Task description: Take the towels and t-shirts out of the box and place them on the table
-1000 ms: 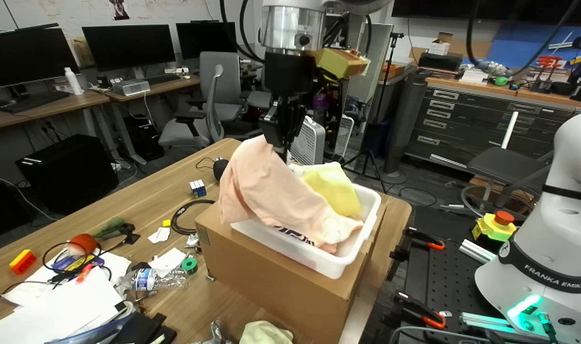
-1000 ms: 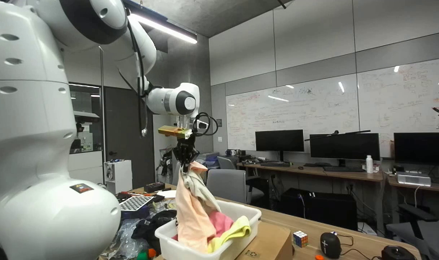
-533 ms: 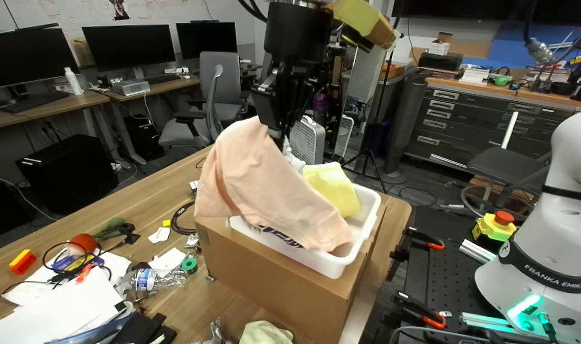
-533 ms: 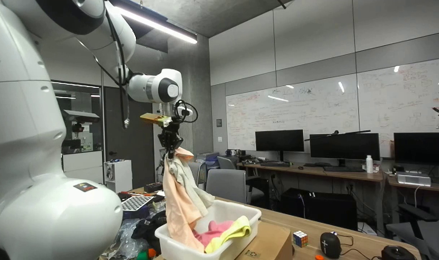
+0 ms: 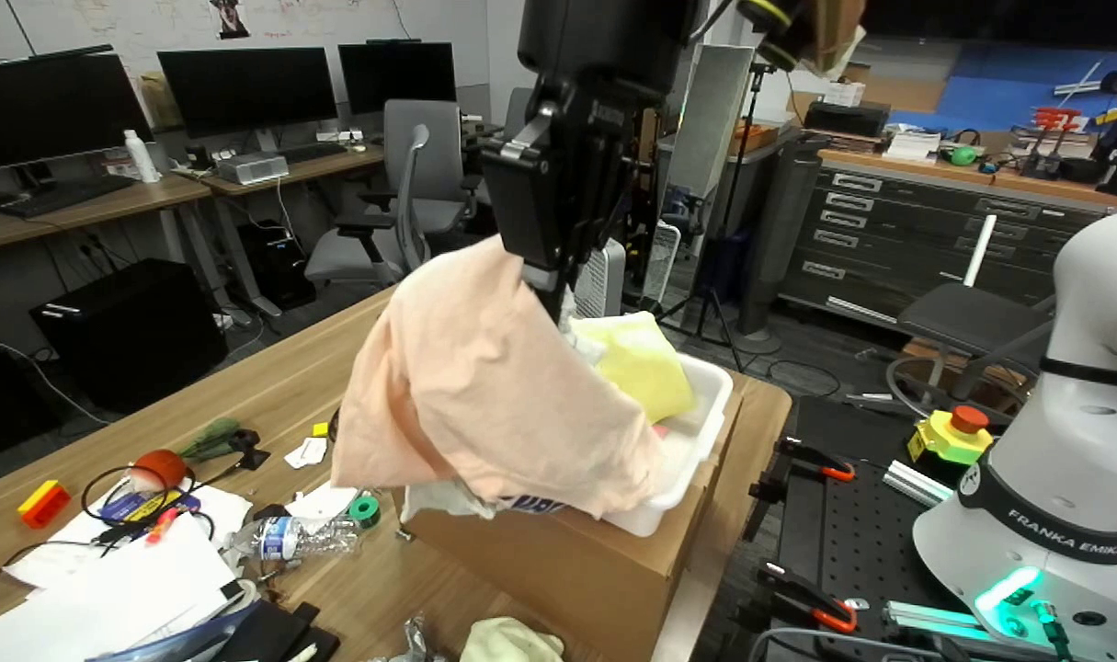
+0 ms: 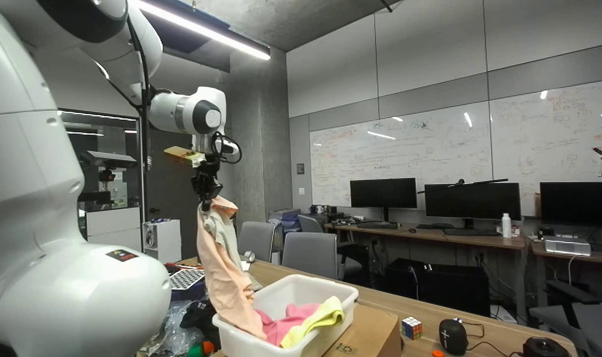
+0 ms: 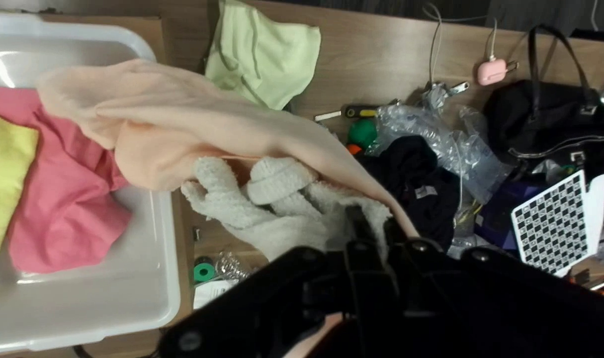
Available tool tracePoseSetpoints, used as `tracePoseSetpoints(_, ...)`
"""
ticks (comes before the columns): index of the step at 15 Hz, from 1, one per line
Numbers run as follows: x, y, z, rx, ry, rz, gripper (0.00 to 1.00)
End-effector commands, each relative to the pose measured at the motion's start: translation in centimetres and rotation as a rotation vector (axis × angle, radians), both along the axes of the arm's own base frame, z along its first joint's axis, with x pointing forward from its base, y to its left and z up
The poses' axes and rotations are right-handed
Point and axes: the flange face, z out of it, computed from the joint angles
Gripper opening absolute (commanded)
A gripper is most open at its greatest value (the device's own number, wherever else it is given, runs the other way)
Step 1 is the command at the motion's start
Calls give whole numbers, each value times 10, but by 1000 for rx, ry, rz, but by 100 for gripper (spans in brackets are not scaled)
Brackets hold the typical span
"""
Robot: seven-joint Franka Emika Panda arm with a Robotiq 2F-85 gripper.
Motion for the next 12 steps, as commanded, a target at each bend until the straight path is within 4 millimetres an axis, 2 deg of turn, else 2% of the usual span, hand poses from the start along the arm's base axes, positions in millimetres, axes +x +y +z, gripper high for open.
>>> tracePoseSetpoints(1, -23, 32, 1, 36, 59, 9, 6)
tracePoseSetpoints(9, -63, 117, -53, 5, 221, 37, 6)
tracePoseSetpoints(12, -73, 142, -76, -15, 246, 25, 6)
